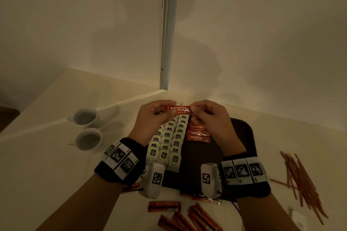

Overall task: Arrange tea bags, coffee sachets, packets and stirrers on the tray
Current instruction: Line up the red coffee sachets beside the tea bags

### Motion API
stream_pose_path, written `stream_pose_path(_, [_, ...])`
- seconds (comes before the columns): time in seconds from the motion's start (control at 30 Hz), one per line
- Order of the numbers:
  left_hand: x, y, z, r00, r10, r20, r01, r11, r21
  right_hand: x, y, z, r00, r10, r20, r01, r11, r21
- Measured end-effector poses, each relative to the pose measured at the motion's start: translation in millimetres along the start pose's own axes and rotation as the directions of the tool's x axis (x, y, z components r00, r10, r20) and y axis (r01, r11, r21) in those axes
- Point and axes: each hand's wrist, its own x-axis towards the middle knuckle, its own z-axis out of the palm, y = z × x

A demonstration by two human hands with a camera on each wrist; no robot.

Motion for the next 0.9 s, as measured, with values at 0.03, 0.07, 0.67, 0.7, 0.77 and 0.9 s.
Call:
stream_pose_path(0.03, [0.5, 0.3, -0.1, 1.000, 0.014, -0.004, -0.014, 1.000, 0.013, -0.4, 1.1, -2.0, 1.000, 0.007, -0.013, -0.007, 1.000, -0.021])
stream_pose_path(0.07, [1.0, 0.3, 0.0, 1.000, 0.026, -0.008, -0.026, 0.999, 0.027, -0.8, 1.9, -4.1, 1.000, 0.014, -0.013, -0.014, 0.999, -0.038])
stream_pose_path(0.67, [-6.3, -9.6, -2.6, 1.000, -0.008, -0.015, 0.010, 0.984, 0.179, 14.2, 12.9, -51.3, 0.993, -0.059, 0.100, 0.094, 0.917, -0.387])
stream_pose_path(0.7, [-11.8, -10.3, -10.3, 0.999, -0.015, -0.031, 0.021, 0.979, 0.203, 16.7, 26.0, -58.3, 0.996, -0.029, 0.085, 0.062, 0.906, -0.419])
stream_pose_path(0.77, [-26.3, -11.8, -30.5, 0.998, -0.022, -0.057, 0.036, 0.968, 0.250, 17.7, 56.8, -70.6, 0.996, 0.067, 0.051, -0.038, 0.901, -0.432])
stream_pose_path(0.9, [-62.0, -24.4, -79.3, 0.987, -0.109, -0.115, 0.144, 0.924, 0.355, 11.1, 121.5, -83.4, 0.971, 0.237, -0.014, -0.212, 0.840, -0.499])
